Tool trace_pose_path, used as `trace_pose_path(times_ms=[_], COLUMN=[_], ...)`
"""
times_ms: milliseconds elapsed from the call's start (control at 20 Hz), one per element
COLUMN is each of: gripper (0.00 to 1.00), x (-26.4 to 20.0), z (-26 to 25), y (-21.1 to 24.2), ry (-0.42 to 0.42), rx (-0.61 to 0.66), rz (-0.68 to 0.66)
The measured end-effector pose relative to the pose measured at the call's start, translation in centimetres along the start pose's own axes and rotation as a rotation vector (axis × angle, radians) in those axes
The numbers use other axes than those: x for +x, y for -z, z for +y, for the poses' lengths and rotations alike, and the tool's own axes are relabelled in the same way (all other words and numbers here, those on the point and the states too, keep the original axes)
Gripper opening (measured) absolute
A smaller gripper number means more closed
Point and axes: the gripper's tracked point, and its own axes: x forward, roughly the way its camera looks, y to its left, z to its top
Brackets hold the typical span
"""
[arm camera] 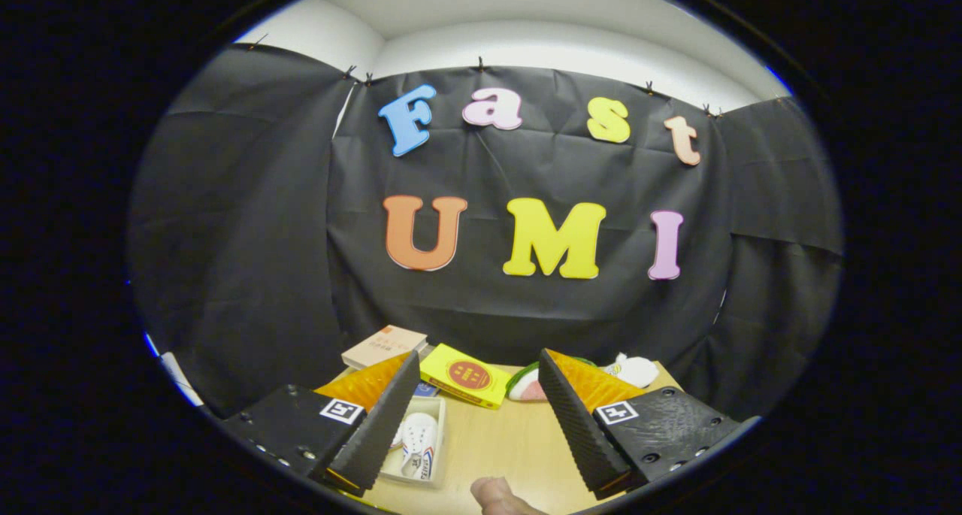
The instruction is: Open the storage box then place both shoes into the box .Put the left shoe in first, then the right shoe, with the right side of both shoes facing outward in a uniform manner.
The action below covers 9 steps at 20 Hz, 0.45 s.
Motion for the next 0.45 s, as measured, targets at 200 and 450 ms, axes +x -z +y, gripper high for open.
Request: trace_pose_path(times_ms=[200, 450], gripper=[0.96, 0.96], x=[-0.6, -0.9], z=[-0.7, -0.6], y=[-1.3, -2.0], ry=[0.011, 0.017], rx=[0.023, 0.010], rz=[-0.022, -0.040])
